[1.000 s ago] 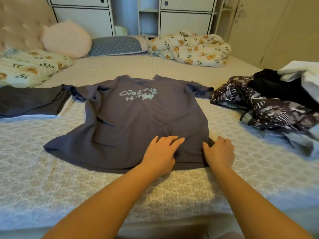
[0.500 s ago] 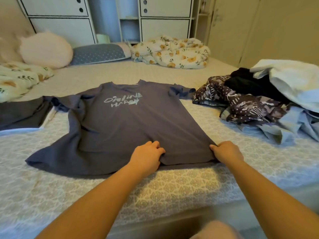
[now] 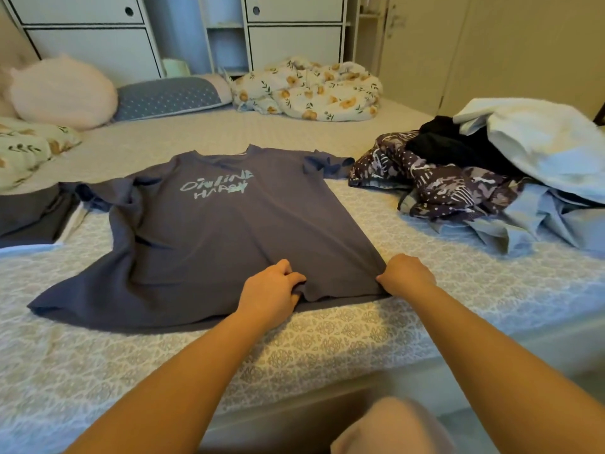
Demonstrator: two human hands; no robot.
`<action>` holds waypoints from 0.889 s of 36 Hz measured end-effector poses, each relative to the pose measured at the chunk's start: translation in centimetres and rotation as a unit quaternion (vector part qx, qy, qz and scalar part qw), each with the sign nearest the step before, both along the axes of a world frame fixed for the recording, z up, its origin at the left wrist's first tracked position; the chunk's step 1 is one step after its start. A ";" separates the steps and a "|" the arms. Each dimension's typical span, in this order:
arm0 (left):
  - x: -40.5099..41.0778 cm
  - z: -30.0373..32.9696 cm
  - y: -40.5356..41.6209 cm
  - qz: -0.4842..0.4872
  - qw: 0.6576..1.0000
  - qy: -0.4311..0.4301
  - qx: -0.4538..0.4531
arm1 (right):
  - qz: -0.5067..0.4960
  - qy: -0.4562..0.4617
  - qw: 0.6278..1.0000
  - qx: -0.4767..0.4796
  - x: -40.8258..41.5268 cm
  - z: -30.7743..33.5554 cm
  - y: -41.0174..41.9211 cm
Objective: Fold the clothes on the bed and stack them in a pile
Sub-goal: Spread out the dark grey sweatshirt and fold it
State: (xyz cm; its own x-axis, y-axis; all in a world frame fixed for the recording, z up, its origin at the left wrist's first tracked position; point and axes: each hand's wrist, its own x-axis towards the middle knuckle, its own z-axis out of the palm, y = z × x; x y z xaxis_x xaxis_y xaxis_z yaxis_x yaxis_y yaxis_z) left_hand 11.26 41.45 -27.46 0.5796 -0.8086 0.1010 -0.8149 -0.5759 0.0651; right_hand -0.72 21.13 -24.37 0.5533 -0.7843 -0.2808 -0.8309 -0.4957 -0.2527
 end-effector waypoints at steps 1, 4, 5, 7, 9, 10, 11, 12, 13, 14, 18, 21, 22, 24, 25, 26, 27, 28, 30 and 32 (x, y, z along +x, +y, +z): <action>-0.1 0.1 -0.1 0.012 1.000 -0.002 0.001 | -0.003 0.002 1.000 0.003 0.0 0.0 -0.2; -0.6 0.3 -0.7 0.042 0.999 -0.007 -0.023 | 0.000 -0.025 0.999 0.045 0.2 0.3 -0.8; -0.7 0.3 -0.9 0.046 0.998 -0.009 -0.038 | -0.003 -0.050 0.997 0.059 0.2 0.6 -1.1; -0.9 0.3 -1.0 0.052 0.997 -0.006 -0.059 | -0.014 -0.119 0.989 0.083 -0.1 1.2 -2.2; -1.1 0.0 -0.8 0.049 0.997 -0.009 -0.066 | -0.009 -0.138 0.988 0.070 -0.9 2.3 -3.0; -1.2 -0.1 -0.8 0.039 0.997 -0.017 -0.065 | -0.001 -0.115 0.992 0.052 -1.3 2.8 -3.6; -1.3 -0.1 -1.0 0.022 0.998 -0.025 -0.062 | -0.012 -0.112 0.992 0.052 -1.6 3.0 -4.0; -1.5 -0.1 -1.2 0.003 0.998 -0.030 -0.059 | -0.013 -0.100 0.994 0.039 -2.0 3.2 -4.1; -1.7 -0.1 -1.6 -0.015 0.998 -0.032 -0.053 | -0.008 -0.075 0.997 0.031 -2.2 3.3 -4.2; -1.9 -0.2 -1.9 -0.027 0.998 -0.030 -0.044 | 0.002 -0.039 0.999 0.023 -2.4 3.0 -4.3; -2.0 -0.2 -2.3 -0.036 0.999 0.012 -0.003 | -0.020 -0.048 0.997 0.058 -2.6 0.6 -4.5; -1.6 0.4 -1.5 -0.046 0.998 0.030 0.011 | -0.018 -0.053 0.997 0.059 -2.1 0.2 -4.7; -1.5 0.6 -1.1 -0.057 0.998 0.019 0.021 | -0.022 -0.055 0.996 0.066 -1.8 0.3 -4.7; -1.6 0.8 -0.6 -0.081 0.996 -0.013 0.044 | -0.022 -0.076 0.995 0.069 -1.6 0.2 -4.7; -1.5 0.7 -0.4 -0.088 0.994 -0.026 0.051 | -0.014 -0.075 0.995 0.063 -1.5 0.2 -4.6; -1.4 0.7 -0.2 -0.088 0.994 -0.038 0.052 | -0.011 -0.080 0.995 0.060 -1.4 0.2 -4.4; -1.2 0.7 0.0 -0.085 0.994 -0.051 0.052 | -0.009 -0.079 0.995 0.053 -1.3 0.2 -4.3; -1.0 0.6 0.1 -0.082 0.993 -0.066 0.055 | -0.005 -0.072 0.996 0.048 -1.2 0.2 -3.9; -0.7 0.5 0.4 -0.078 0.991 -0.089 0.059 | 0.002 -0.057 0.998 0.034 -1.0 0.1 -3.3; -0.5 0.5 0.6 -0.069 0.993 -0.084 0.052 | 0.005 -0.043 0.999 0.019 -0.7 0.1 -3.0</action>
